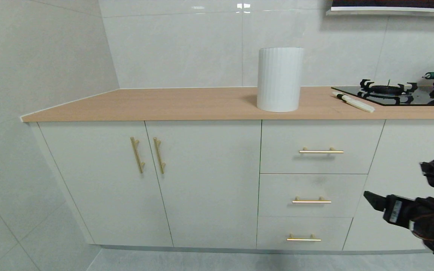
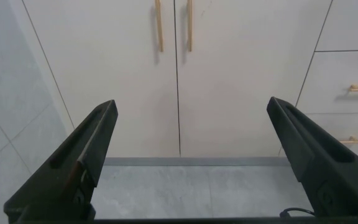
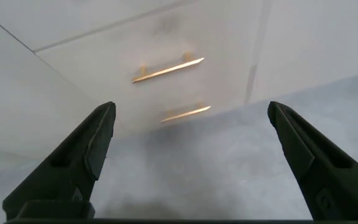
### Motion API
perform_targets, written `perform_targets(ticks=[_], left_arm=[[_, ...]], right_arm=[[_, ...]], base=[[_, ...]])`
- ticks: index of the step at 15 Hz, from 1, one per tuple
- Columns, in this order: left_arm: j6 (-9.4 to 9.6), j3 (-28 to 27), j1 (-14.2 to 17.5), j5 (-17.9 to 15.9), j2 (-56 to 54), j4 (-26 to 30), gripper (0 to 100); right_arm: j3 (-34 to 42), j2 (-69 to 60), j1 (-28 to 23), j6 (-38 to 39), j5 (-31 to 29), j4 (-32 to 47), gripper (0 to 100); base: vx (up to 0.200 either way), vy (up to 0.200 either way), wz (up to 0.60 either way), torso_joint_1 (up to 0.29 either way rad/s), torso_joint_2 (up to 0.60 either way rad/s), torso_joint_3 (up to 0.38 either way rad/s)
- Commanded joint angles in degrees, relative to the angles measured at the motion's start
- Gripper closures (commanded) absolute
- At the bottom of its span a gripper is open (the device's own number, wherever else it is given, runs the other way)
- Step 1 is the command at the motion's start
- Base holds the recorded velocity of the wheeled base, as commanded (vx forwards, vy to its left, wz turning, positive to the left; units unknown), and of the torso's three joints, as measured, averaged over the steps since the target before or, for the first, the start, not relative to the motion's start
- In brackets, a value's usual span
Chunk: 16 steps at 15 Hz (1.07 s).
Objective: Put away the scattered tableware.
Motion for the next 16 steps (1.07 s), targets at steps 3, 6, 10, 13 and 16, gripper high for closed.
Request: perform_targets(ticks=[3,6,10,13,16], left_arm=[[0.00,0.00,0.00,-0.02,-0.02,-0.03,0],[0.00,0.00,0.00,-0.02,-0.02,-0.03,0],[0.00,0.00,0.00,-0.02,-0.02,-0.03,0],[0.00,0.00,0.00,-0.02,-0.02,-0.03,0],[0.00,0.00,0.00,-0.02,-0.02,-0.03,0]], right_arm=[[9.96,-42.03,-1.60,-14.10,-11.85,17.51,0],[6.62,-59.43,-14.61,-17.17,-10.01,38.08,0],[3.55,-76.92,-15.75,-22.01,-8.07,52.58,0],[2.32,-81.14,-19.00,-23.94,-10.09,53.55,0],[4.34,-81.23,-19.00,-22.53,2.56,50.73,0]], base=[[0.000,0.000,0.00,0.000,0.00,0.000],[0.000,0.000,0.00,0.000,0.00,0.000],[0.000,0.000,0.00,0.000,0.00,0.000],[0.000,0.000,0.00,0.000,0.00,0.000],[0.000,0.000,0.00,0.000,0.00,0.000]])
